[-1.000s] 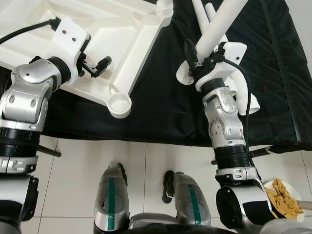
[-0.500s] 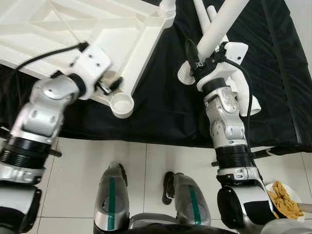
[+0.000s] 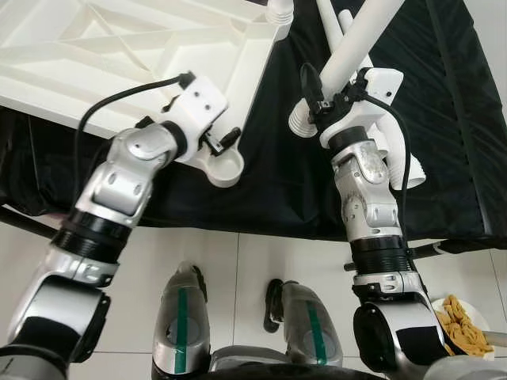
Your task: Building children table
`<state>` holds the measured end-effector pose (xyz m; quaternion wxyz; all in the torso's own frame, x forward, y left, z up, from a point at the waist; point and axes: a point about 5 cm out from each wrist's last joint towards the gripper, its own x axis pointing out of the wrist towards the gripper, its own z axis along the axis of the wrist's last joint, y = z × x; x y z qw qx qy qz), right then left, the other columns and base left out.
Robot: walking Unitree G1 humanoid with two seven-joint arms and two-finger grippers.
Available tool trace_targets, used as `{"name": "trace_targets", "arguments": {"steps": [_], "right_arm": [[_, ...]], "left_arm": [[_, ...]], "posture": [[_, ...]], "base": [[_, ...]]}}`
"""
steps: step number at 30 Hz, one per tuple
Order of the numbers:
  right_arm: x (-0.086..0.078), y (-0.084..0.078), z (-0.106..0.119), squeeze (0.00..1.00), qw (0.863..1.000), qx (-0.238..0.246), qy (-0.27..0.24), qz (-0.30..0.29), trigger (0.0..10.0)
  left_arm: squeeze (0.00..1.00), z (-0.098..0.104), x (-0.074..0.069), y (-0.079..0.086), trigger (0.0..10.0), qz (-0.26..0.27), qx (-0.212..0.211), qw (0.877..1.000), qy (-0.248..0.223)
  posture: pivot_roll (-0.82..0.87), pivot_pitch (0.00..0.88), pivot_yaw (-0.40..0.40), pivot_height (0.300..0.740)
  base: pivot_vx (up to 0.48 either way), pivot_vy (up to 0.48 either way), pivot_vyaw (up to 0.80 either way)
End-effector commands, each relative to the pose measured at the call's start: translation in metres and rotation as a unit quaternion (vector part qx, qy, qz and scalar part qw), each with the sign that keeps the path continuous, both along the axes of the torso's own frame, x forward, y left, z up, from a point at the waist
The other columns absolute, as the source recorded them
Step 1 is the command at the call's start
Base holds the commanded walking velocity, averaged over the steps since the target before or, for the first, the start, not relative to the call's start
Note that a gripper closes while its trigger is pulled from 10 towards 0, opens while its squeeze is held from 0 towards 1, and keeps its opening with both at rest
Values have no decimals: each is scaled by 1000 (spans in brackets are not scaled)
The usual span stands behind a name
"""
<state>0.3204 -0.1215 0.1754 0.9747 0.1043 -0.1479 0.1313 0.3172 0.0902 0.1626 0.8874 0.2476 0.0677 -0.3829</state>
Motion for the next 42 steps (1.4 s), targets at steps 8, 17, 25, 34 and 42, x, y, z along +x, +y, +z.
{"name": "trace_targets", "arguments": {"steps": [8,17,25,34,42], "right_arm": [[-3,-5,1,0,1000,5,-2,-11,10000],[-5,-4,-1,0,1000,9,0,-14,10000],[-6,-4,-1,0,1000,10,1,-15,10000],[-3,-1,-1,0,1000,9,0,-9,10000],[0,-2,1,0,1000,5,-2,-3,10000]], "left_arm": [[0,-15,1,-31,10000,-19,4,1000,18],[0,5,20,-41,10000,52,-41,997,-36],[0,31,18,-19,10000,30,-112,991,-63],[0,29,-1,21,10000,-36,-99,993,-47],[0,4,-27,36,10000,-128,-53,990,36]], "posture": [[60,110,-61,740],[62,109,-56,740],[72,104,-55,740],[94,89,-66,740],[101,80,-78,740]], "base": [[0,0,0],[0,0,0],[0,0,0],[0,0,0],[0,0,0]]}}
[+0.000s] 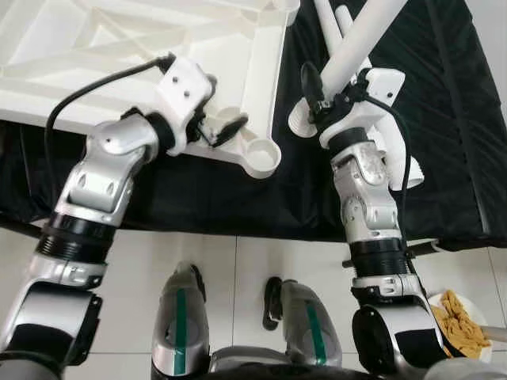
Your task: Building children table
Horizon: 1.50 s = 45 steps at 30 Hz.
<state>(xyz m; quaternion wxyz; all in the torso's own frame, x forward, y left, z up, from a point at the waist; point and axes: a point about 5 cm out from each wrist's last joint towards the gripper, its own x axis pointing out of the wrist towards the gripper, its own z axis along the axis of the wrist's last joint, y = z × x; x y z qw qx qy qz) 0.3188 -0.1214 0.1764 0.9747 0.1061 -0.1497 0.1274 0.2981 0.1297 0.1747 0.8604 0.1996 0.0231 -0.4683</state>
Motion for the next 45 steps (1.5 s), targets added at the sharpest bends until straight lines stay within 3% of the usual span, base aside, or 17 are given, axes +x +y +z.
{"name": "trace_targets", "arguments": {"steps": [1,5,7,16,17,18,19,20,21,22,45], "right_arm": [[1,-2,0,0,1000,3,-1,0,10000],[2,-2,1,0,1000,0,-2,1,10000],[2,-2,1,0,1000,0,-2,1,10000],[1,-4,0,0,1000,1,-1,-2,10000],[1,-4,0,0,1000,1,-1,-3,10000],[1,-4,0,0,1000,1,-1,-3,10000],[1,-4,0,0,1000,1,-1,-3,10000],[1,-4,0,0,1000,1,-1,-3,10000],[1,-4,1,0,1000,1,-2,-4,10000],[1,-4,1,0,1000,1,-2,-5,10000],[-2,-5,1,0,1000,6,-3,-14,10000]], "left_arm": [[0,-8,-8,-3,10000,-36,9,999,31],[0,-19,-18,0,10000,-66,47,995,55],[0,-22,-21,1,10000,-80,64,994,44],[0,-27,-14,10,10000,-53,101,993,37],[0,-27,-12,10,8941,-51,109,992,35],[0,-27,-12,10,8941,-51,109,992,35],[0,-28,-11,10,7294,-46,110,992,42],[0,-28,-11,10,7294,-46,110,992,42],[0,-29,-10,9,4667,-45,116,991,40],[0,-30,-9,9,0,-46,120,991,39],[0,-33,-1,-4,0,-71,140,987,23]], "posture": [[101,80,-78,740],[98,80,-81,740],[97,81,-81,740],[93,90,-77,740],[90,92,-75,740],[90,92,-75,740],[89,93,-74,740],[89,93,-74,740],[87,94,-73,740],[87,94,-72,740],[71,104,-52,740]], "base": [[0,0,0],[0,0,0],[0,0,0],[0,0,0],[0,0,0],[0,0,0],[0,0,0],[0,0,0],[0,0,0],[0,0,0],[0,0,0]]}}
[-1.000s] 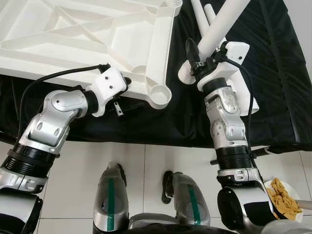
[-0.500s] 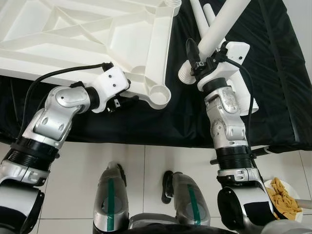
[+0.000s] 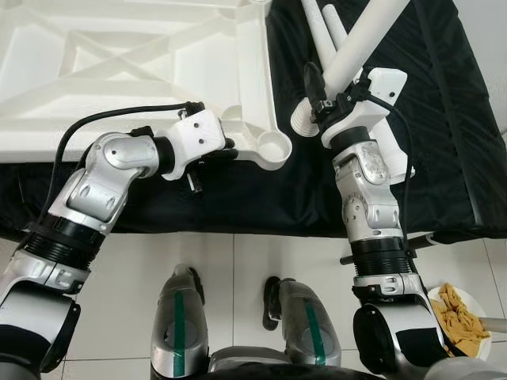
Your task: Building children table
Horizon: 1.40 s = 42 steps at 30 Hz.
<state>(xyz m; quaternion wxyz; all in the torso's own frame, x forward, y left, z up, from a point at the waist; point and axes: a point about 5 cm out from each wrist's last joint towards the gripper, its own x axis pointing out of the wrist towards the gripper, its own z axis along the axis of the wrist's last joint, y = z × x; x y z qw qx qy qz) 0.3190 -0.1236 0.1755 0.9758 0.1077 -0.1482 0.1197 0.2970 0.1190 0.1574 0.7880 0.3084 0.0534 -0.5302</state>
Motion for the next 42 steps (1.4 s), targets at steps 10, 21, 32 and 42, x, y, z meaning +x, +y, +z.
{"name": "trace_targets", "arguments": {"steps": [10,21,32,42], "right_arm": [[-3,-4,1,0,1000,3,-4,-8,10000],[-3,-2,0,0,1000,3,-4,-6,10000],[-3,-2,0,0,1000,3,-5,-5,10000],[-4,-3,0,0,1000,3,-6,-9,10000]], "left_arm": [[0,-17,0,5,9451,17,20,999,33],[0,-10,0,1,10000,6,1,1000,29],[0,-17,8,-5,10000,12,31,999,19],[0,-26,6,-12,10000,4,51,998,21]], "posture": [[67,104,-52,740],[71,98,-53,740],[63,78,-47,740],[55,79,-40,740]], "base": [[0,0,0],[0,0,0],[0,0,0],[0,0,0]]}}
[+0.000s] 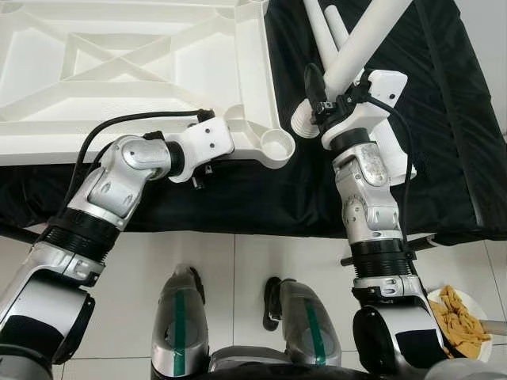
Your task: Building children table
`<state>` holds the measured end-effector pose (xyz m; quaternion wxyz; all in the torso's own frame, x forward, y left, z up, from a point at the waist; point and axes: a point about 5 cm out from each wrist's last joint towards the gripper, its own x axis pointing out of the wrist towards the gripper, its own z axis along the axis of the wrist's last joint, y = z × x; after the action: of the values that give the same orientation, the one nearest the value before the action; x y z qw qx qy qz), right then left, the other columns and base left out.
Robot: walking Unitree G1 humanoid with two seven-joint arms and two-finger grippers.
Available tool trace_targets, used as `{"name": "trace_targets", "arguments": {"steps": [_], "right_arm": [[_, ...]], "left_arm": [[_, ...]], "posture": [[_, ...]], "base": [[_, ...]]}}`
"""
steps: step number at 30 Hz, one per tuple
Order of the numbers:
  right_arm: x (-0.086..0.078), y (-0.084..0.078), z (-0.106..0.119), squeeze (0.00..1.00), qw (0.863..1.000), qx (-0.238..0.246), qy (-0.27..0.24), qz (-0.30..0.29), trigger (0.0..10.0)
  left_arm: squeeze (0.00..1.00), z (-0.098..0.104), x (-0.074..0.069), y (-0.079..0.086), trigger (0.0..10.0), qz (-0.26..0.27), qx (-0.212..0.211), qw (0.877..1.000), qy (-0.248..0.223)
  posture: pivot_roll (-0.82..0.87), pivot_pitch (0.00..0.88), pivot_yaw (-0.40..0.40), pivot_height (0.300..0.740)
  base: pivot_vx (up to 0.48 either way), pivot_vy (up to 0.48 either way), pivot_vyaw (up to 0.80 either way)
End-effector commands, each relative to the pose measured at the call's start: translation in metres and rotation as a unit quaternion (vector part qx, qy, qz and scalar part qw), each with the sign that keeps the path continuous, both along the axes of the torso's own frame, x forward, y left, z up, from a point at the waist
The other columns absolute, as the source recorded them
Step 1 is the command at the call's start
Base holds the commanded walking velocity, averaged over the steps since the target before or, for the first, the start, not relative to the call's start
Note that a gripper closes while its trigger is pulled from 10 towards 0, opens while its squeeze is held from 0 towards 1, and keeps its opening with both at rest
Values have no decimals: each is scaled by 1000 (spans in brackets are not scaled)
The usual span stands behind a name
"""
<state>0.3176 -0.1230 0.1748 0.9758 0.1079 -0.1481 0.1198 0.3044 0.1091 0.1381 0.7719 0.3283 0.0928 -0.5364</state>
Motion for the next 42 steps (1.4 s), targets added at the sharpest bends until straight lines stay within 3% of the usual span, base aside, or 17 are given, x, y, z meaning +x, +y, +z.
{"name": "trace_targets", "arguments": {"steps": [1,2,11,12,13,14,15,16,17,18,22,27,38,39,42], "right_arm": [[-3,-4,1,0,1000,3,-6,-10,10000],[-3,-4,1,0,1000,4,-5,-11,10000],[-2,-5,1,0,1000,4,-5,-13,10000],[-2,-5,1,0,1000,4,-5,-13,10000],[-2,-5,1,0,1000,4,-5,-13,10000],[-2,-5,1,0,1000,4,-4,-13,10000],[-2,-5,1,0,1000,4,-4,-13,10000],[-2,-5,0,0,1000,4,-4,-14,10000],[-2,-5,0,0,1000,4,-4,-14,10000],[-2,-5,0,0,1000,5,-4,-14,10000],[-2,-6,0,0,1000,4,-4,-16,10000],[-2,-7,0,0,1000,5,-4,-19,10000],[-1,-6,1,0,1000,6,-5,-18,10000],[-1,-6,1,0,1000,6,-5,-17,10000],[-1,-6,1,0,1000,6,-5,-17,10000]], "left_arm": [[0,-8,-3,-2,3765,1,11,1000,3],[0,-9,-5,-3,0,-2,9,1000,6],[0,-11,-9,-2,0,-16,12,1000,10],[0,-12,-9,-1,2431,-14,14,1000,12],[0,-12,-9,-1,2431,-14,14,1000,12],[0,-12,-10,-1,0,-16,17,1000,12],[0,-12,-10,-1,0,-16,17,1000,12],[0,-14,-11,2,745,-17,20,1000,17],[0,-14,-11,2,745,-17,20,1000,17],[0,-15,-12,4,0,-12,21,1000,19],[0,-14,-11,6,0,-7,21,1000,16],[0,-14,-1,12,0,48,10,999,13],[0,-11,2,19,0,70,13,997,12],[0,-11,3,20,9490,78,12,997,16],[0,-7,4,19,10000,78,9,997,12]], "posture": [[55,82,-39,740],[55,84,-39,740],[58,92,-40,740],[60,93,-40,740],[60,93,-40,740],[61,94,-39,740],[61,94,-39,740],[60,97,-38,740],[60,97,-38,740],[60,97,-37,740],[59,97,-36,740],[59,99,-37,740],[65,99,-37,740],[65,97,-37,740],[67,100,-37,740]], "base": [[0,0,0],[0,0,0],[0,0,0],[0,0,0],[0,0,0],[0,0,0],[0,0,0],[0,0,0],[0,0,0],[0,0,0],[0,0,0],[0,0,0],[0,0,0],[0,0,0],[0,0,0]]}}
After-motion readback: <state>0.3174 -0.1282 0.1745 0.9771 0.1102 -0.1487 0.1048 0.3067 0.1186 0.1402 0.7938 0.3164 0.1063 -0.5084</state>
